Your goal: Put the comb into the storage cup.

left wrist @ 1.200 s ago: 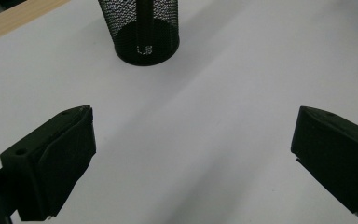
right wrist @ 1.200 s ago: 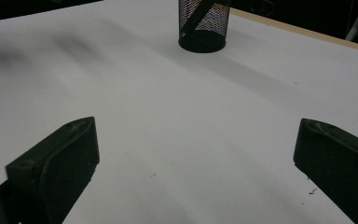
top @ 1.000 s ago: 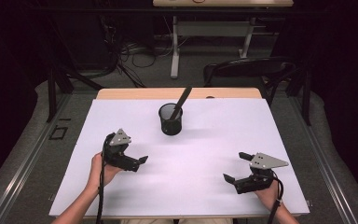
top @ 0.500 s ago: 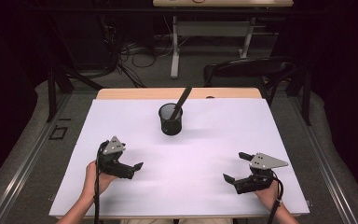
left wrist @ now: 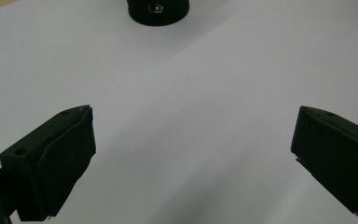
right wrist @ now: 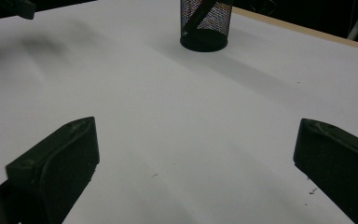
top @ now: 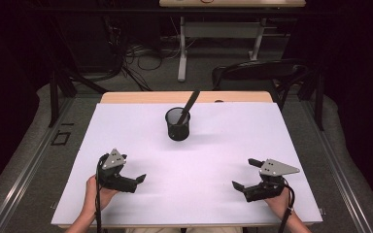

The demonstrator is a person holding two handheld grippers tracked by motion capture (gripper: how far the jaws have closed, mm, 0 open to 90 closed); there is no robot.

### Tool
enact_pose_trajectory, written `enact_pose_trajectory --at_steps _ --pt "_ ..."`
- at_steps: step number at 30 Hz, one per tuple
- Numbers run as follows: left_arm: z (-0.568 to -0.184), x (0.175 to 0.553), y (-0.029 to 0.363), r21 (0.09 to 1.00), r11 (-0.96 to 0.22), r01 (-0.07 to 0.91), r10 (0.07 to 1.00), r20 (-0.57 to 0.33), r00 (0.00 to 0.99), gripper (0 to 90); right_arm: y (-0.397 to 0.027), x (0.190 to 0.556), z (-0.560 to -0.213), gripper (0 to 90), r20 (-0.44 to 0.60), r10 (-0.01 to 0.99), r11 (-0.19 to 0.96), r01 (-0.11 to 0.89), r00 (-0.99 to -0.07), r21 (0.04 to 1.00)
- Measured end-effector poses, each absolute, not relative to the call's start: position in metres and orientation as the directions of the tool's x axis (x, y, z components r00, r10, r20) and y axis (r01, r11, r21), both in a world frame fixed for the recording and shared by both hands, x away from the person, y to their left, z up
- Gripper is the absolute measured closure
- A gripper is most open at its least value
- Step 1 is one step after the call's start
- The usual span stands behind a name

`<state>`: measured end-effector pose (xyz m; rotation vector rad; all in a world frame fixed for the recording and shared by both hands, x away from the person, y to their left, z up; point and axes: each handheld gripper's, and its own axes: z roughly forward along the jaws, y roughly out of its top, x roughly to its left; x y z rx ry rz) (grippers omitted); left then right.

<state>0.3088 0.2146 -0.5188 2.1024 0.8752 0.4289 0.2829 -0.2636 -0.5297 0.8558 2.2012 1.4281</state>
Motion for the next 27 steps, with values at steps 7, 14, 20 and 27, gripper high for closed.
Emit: enact_pose_trajectory --at_steps 7,14,20,27 --pt "-0.524 0.302 0.221 0.799 -0.413 0.437 0.725 -0.003 0.689 0.0 -0.264 0.283 -0.53 0.0 0.013 0.67 0.298 0.285 -0.743 0.911" --pt "-0.526 0.295 0.225 0.813 -0.394 0.429 0.733 -0.004 0.681 0.0 -0.264 0.283 -0.53 0.0 0.015 0.669 0.298 0.286 -0.743 0.911" --pt "-0.529 0.288 0.228 0.826 -0.378 0.419 0.74 -0.003 0.673 0.0 -0.264 0.282 -0.53 0.0 0.015 0.672 0.295 0.286 -0.741 0.912" --pt "-0.531 0.28 0.232 0.837 -0.368 0.405 0.747 0.006 0.665 0.0 -0.264 0.282 -0.53 0.0 0.013 0.672 0.295 0.284 -0.741 0.912"
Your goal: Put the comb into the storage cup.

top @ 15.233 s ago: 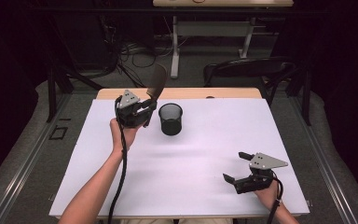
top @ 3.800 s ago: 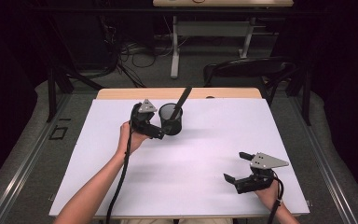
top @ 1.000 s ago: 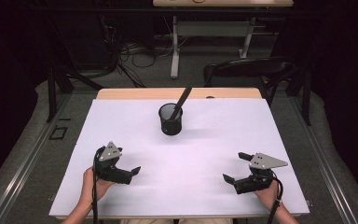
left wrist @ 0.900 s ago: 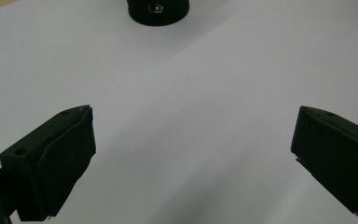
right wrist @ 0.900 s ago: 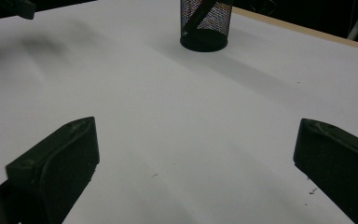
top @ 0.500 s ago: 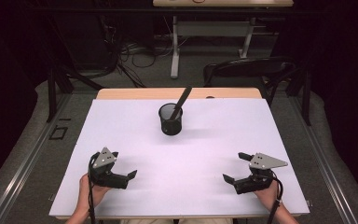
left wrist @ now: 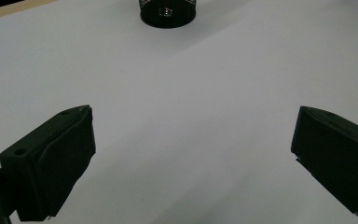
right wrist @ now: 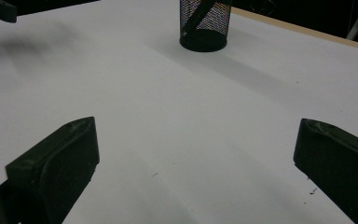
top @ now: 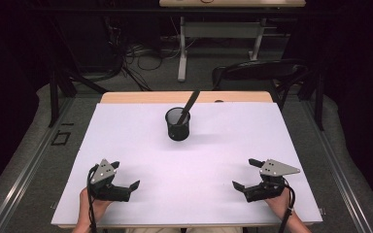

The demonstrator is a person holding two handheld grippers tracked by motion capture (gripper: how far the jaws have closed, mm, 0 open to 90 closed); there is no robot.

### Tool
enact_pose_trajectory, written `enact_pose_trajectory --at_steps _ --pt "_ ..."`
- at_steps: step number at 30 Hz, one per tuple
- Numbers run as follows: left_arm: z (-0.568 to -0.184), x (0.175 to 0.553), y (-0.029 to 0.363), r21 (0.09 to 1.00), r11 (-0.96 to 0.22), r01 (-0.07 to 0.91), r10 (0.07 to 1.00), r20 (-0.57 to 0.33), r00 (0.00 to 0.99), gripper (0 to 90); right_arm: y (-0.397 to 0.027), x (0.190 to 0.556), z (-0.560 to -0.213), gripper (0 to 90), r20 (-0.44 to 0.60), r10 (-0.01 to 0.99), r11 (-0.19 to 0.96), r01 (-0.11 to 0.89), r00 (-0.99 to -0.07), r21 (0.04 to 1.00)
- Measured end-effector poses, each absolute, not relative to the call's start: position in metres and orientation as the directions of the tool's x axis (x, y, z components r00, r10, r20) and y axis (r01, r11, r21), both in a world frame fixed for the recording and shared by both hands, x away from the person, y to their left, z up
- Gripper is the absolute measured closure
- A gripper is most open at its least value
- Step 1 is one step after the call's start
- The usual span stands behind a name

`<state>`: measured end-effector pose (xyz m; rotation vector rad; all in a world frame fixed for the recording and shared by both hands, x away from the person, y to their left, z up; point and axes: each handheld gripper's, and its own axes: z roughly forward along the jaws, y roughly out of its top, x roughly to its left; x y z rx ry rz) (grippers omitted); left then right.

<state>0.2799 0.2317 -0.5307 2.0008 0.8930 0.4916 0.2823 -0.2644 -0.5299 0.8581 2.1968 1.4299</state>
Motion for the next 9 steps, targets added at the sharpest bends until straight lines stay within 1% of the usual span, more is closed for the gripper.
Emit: enact_pose_trajectory --at_steps 9 --pt "-0.5351 0.2735 0.2342 0.84 -0.355 0.411 0.752 -0.005 0.659 0.0 -0.2644 0.2824 -0.5298 0.0 0.011 0.672 0.295 0.281 -0.741 0.913"
